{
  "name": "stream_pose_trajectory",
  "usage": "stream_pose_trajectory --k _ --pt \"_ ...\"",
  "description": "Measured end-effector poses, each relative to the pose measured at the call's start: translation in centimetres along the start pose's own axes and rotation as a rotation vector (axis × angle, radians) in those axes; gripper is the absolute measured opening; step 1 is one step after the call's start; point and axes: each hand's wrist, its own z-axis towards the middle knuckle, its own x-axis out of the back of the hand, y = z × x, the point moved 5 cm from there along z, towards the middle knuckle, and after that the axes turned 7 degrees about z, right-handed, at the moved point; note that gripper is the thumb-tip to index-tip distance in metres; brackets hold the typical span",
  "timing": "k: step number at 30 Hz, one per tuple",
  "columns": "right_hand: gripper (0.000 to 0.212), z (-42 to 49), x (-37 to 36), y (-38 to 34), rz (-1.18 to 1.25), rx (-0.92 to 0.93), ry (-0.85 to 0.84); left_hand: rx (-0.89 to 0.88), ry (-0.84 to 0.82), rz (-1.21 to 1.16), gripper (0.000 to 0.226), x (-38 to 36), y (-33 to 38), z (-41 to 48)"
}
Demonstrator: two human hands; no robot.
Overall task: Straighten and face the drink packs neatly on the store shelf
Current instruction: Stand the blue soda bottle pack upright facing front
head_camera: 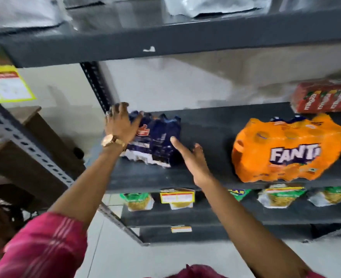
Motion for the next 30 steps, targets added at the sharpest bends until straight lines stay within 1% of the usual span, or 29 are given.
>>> stream_pose_trajectory --k 1,2,3,4,5,7,9,11,12,13,14,15,17,18,19,21,22,23,25,26,27,29,30 --pt "0.102 1.7 -1.3 0.1 0.051 -0.116 -0.033 0.089 -0.139 0.057 0.075 -1.0 -1.4 1.3" --pt "0.104 2.8 -2.8 0.1 0.106 -0.198 -0.077 0.187 -0.288 0.045 0.089 -2.1 -3.0 2.4" --pt "0.099 3.6 -3.8 0.1 0.144 -0.229 -0.106 0.258 -0.384 -0.024 0.104 -3.0 -4.2 3.0" --pt "0.094 4.5 -4.4 0.2 0.167 -0.222 -0.106 0.291 -0.416 -0.094 0.115 -4.0 -5.4 3.7" --pt "0.089 4.9 -4.7 0.0 0.172 -0.2 -0.089 0.293 -0.42 -0.12 0.121 -5.3 -6.4 4.4" --pt "0.075 5.1 -4.8 -0.2 0.146 -0.143 -0.028 0.248 -0.378 -0.12 0.117 -5.8 -7.1 4.7" --pt "0.054 4.6 -4.4 -0.1 0.133 -0.047 0.011 0.21 -0.302 -0.195 0.1 -4.4 -6.4 3.6" --pt "0.029 3.7 -4.2 0.1 0.12 0.112 0.038 0.176 -0.206 -0.292 0.085 -3.5 -6.3 2.9" --pt "0.022 3.3 -4.1 0.1 0.101 0.206 0.06 0.166 -0.164 -0.336 0.078 -3.2 -6.5 2.6" --pt "0.022 2.8 -4.1 0.2 0.074 0.299 0.087 0.152 -0.118 -0.382 0.069 -3.2 -6.6 2.3" --pt "0.031 2.4 -4.0 0.4 0.035 0.394 0.121 0.14 -0.068 -0.436 0.061 -3.0 -6.6 1.9" --pt "0.047 1.9 -4.0 0.5 -0.012 0.48 0.151 0.112 -0.013 -0.498 0.055 -2.9 -6.4 1.4" --pt "0.084 1.6 -3.8 1.0 -0.11 0.594 0.165 0.056 0.096 -0.625 0.04 -2.7 -5.8 0.2" --pt "0.096 1.3 -3.8 1.2 -0.135 0.627 0.152 0.04 0.135 -0.659 0.034 -2.6 -5.6 -0.3" --pt "0.102 1.0 -3.9 1.2 -0.155 0.648 0.147 0.019 0.163 -0.681 0.031 -2.7 -5.4 -0.5" --pt "0.108 0.4 -4.1 1.2 -0.176 0.67 0.137 -0.002 0.149 -0.669 0.031 -3.0 -5.2 -0.6" --pt "0.11 0.1 -4.2 1.2 -0.179 0.671 0.129 -0.002 0.119 -0.621 0.033 -2.8 -5.0 -0.5" --pt "0.112 -0.1 -4.3 1.2 -0.187 0.671 0.115 -0.006 0.08 -0.524 0.036 -2.6 -5.0 -0.4" --pt "0.114 -0.2 -4.5 1.1 -0.181 0.654 0.069 0.032 -0.104 -0.289 0.039 -2.6 -5.2 0.0" --pt "0.116 -0.1 -4.5 0.8 -0.163 0.629 0.045 0.083 -0.208 -0.21 0.043 -2.6 -5.4 0.2" --pt "0.119 0.1 -4.5 0.7 -0.147 0.6 0.025 0.16 -0.318 -0.216 0.055 -2.4 -5.5 0.5" --pt "0.119 0.2 -4.6 0.6 -0.132 0.553 0.004 0.302 -0.484 -0.414 0.092 -1.7 -4.5 0.6" --pt "0.116 0.1 -4.8 0.7 -0.122 0.54 0.011 0.339 -0.55 -0.504 0.099 -1.2 -3.7 0.7"
